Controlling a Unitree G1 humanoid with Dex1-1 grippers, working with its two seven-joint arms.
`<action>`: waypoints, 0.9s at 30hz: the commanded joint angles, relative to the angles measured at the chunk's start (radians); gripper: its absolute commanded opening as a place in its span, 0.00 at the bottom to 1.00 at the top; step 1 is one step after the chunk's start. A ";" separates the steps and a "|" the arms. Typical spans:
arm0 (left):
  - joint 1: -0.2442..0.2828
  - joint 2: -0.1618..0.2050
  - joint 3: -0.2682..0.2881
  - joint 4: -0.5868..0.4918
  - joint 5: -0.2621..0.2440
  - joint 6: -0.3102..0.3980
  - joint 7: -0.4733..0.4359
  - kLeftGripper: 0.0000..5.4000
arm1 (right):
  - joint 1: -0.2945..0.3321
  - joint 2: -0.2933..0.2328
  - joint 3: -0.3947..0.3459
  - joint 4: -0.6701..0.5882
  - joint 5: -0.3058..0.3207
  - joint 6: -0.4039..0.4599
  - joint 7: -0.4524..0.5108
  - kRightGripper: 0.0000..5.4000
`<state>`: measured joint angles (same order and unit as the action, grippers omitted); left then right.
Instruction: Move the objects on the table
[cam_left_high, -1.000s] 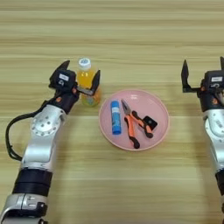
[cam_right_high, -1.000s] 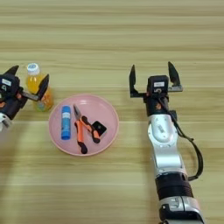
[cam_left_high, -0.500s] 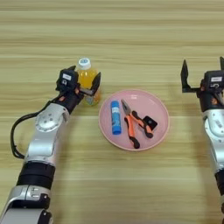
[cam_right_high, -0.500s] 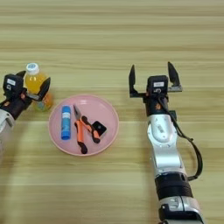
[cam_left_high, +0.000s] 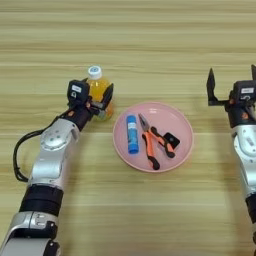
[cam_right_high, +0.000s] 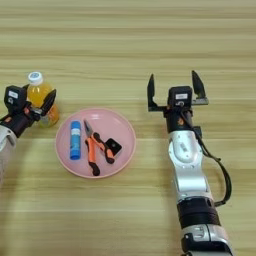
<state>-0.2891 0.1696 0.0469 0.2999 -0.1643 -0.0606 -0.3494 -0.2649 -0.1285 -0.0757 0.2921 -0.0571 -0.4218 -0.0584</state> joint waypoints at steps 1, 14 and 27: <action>0.010 0.003 0.009 -0.040 -0.015 0.023 -0.005 0.66 | 0.007 0.002 0.004 -0.022 0.000 0.022 0.008 1.00; 0.007 0.064 0.009 -0.241 -0.056 0.086 -0.097 0.66 | 0.030 0.007 0.041 -0.097 0.067 0.084 0.126 1.00; -0.083 0.141 -0.004 -0.402 -0.148 0.168 -0.266 0.66 | -0.098 -0.184 0.075 -0.439 0.453 0.517 0.601 1.00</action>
<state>-0.3327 0.2928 0.0427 -0.0512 -0.2825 0.0946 -0.5902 -0.3197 -0.2532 -0.0070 -0.1027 0.3534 0.0214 0.4690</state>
